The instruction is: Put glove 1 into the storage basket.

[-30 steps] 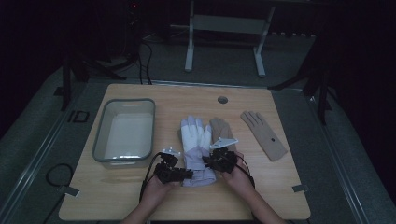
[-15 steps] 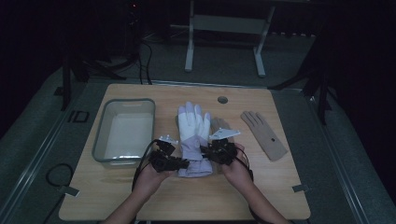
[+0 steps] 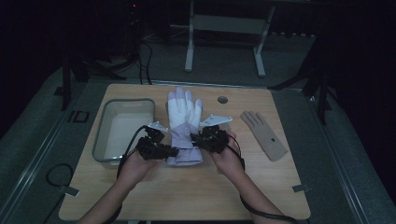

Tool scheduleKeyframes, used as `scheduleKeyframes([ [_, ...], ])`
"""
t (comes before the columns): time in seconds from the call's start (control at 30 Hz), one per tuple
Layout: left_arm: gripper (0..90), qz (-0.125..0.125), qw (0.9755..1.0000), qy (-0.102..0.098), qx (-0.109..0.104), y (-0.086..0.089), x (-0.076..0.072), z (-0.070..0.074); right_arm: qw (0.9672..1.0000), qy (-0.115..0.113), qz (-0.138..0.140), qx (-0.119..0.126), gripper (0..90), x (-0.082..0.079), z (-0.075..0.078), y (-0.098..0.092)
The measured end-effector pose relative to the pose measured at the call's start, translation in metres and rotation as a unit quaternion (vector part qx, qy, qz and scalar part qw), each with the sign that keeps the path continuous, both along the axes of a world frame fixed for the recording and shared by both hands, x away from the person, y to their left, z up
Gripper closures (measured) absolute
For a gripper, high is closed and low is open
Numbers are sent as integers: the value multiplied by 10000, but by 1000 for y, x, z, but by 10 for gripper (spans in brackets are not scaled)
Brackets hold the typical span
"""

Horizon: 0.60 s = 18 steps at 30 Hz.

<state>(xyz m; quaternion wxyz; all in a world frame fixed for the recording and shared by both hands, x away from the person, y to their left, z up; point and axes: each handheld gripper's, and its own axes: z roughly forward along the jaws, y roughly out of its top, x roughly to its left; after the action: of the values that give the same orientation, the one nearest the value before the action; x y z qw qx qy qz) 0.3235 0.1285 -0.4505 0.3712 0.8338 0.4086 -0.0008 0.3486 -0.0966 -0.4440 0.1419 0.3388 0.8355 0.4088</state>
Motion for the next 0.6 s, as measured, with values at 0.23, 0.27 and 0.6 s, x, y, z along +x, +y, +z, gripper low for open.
scheduleKeyframes([
  [0.23,743,27,9997,-180,172,20,2,14,9999,-98,64,-15,780,6,14,22],
  [0.27,743,56,9997,-177,152,22,2,14,9999,-111,67,-8,780,7,16,26],
  [0.6,744,172,9991,-219,317,64,3,28,9996,-122,207,122,780,14,24,67],
])
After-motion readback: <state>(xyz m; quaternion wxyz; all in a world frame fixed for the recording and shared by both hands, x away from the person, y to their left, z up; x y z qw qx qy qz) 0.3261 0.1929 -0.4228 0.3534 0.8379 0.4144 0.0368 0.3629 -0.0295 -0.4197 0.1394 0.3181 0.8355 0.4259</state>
